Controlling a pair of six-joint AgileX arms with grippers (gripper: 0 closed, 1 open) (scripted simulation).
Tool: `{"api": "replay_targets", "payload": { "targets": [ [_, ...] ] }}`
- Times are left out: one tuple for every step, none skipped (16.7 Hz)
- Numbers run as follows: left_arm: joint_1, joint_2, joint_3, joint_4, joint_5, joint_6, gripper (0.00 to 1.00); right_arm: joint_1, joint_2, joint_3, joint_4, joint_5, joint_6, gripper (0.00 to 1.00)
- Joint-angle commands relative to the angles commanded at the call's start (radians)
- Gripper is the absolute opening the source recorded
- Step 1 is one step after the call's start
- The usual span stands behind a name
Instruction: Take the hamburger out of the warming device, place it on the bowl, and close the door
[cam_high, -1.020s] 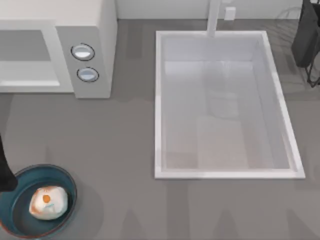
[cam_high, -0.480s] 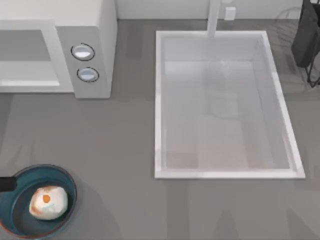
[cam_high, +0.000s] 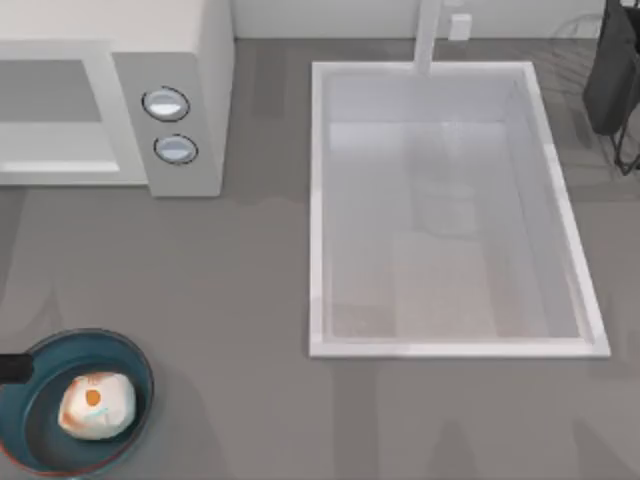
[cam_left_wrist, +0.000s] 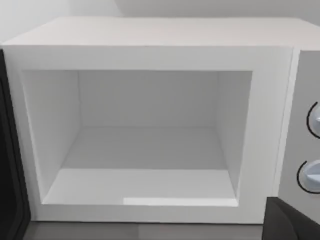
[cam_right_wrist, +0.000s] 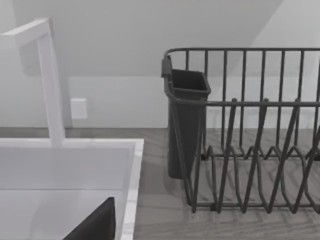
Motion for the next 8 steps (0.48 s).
{"api": "replay_targets", "payload": {
  "targets": [
    [0.0,0.0,0.0,0.0,0.0,0.0,0.0,0.0,0.0,0.0,0.0,0.0,0.0,1.0],
    [0.0,0.0,0.0,0.0,0.0,0.0,0.0,0.0,0.0,0.0,0.0,0.0,0.0,1.0],
    [0.003,0.004,0.003,0.002,0.003,0.0,0.0,0.0,0.0,0.0,0.0,0.0,0.0,1.0],
    [0.014,0.018,0.013,0.011,0.014,0.0,0.0,0.0,0.0,0.0,0.0,0.0,0.0,1.0],
    [0.03,0.043,0.026,0.024,0.031,0.001,0.0,0.0,0.0,0.0,0.0,0.0,0.0,1.0],
    [0.049,0.077,0.042,0.039,0.049,0.001,0.0,0.0,0.0,0.0,0.0,0.0,0.0,1.0],
    [0.068,0.113,0.059,0.054,0.068,0.002,0.0,0.0,0.0,0.0,0.0,0.0,0.0,1.0],
    [0.085,0.144,0.074,0.068,0.086,0.002,0.0,0.0,0.0,0.0,0.0,0.0,0.0,1.0]
  ]
}}
